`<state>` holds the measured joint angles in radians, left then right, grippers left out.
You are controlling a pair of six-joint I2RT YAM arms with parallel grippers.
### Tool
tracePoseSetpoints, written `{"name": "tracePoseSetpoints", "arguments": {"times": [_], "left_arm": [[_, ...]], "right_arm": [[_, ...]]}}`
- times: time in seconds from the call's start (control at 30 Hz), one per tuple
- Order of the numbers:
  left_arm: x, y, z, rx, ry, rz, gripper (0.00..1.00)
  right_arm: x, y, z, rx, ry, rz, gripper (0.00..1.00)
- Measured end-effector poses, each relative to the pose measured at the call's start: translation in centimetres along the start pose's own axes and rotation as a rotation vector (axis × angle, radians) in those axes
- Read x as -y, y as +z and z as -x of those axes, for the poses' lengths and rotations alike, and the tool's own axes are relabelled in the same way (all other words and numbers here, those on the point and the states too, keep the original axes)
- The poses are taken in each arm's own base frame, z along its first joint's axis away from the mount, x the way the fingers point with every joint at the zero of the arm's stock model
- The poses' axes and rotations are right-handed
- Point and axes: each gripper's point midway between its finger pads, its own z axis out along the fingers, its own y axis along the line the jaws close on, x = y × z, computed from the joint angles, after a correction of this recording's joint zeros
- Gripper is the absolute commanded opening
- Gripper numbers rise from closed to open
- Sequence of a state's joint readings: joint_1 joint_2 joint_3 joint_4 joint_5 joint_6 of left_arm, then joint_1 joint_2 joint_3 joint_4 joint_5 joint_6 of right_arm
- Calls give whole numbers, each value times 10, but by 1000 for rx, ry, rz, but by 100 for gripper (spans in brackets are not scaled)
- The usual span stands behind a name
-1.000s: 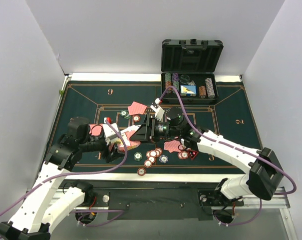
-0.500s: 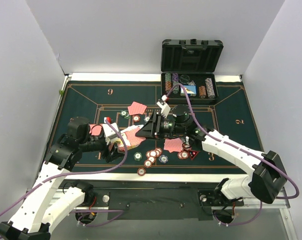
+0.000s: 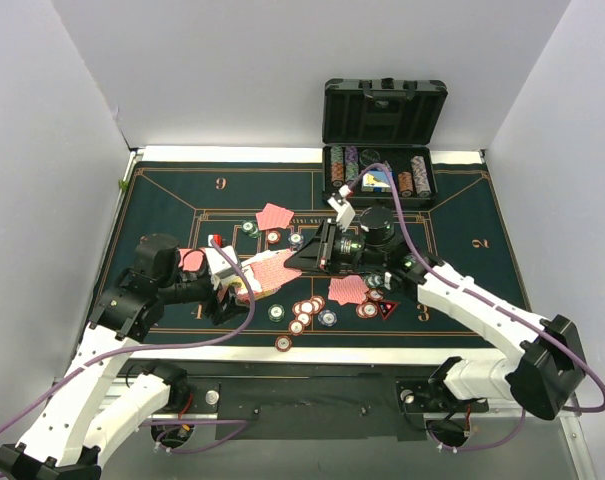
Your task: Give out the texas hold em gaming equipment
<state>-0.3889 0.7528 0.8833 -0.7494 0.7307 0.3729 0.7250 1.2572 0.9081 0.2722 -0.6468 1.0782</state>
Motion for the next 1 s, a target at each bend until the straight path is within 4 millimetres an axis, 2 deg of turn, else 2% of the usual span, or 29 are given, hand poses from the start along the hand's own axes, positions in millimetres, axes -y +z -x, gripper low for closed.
{"name": "tracePoseSetpoints", "arguments": {"times": [0.17, 0.27, 0.37, 0.47, 0.57, 0.73, 0.8, 0.9, 1.0], "left_arm": [[0, 0, 1, 3, 3, 1, 0], [-1, 0, 1, 4, 4, 2, 0], [-1, 0, 1, 5, 5, 2, 0], [0, 0, 1, 6, 5, 2, 0], [0, 0, 2, 6, 6, 2, 0], [0, 0, 2, 7, 6, 2, 0], [0, 0, 2, 7, 6, 2, 0], [0, 0, 2, 7, 6, 2, 0], [-1, 0, 2, 8, 8, 3, 0]], "right_arm": [[-3, -9, 10, 31, 11, 8, 0], [2, -18, 21, 67, 17, -5, 0], [17, -30, 37, 114, 30, -34, 0], [39, -40, 54, 162, 63, -83, 0], [53, -44, 65, 185, 80, -109, 0], [86, -28, 70, 161, 112, -164, 0], [109, -14, 71, 145, 139, -193, 0], [154, 13, 71, 126, 194, -251, 0], [199, 36, 60, 97, 242, -334, 0]]}}
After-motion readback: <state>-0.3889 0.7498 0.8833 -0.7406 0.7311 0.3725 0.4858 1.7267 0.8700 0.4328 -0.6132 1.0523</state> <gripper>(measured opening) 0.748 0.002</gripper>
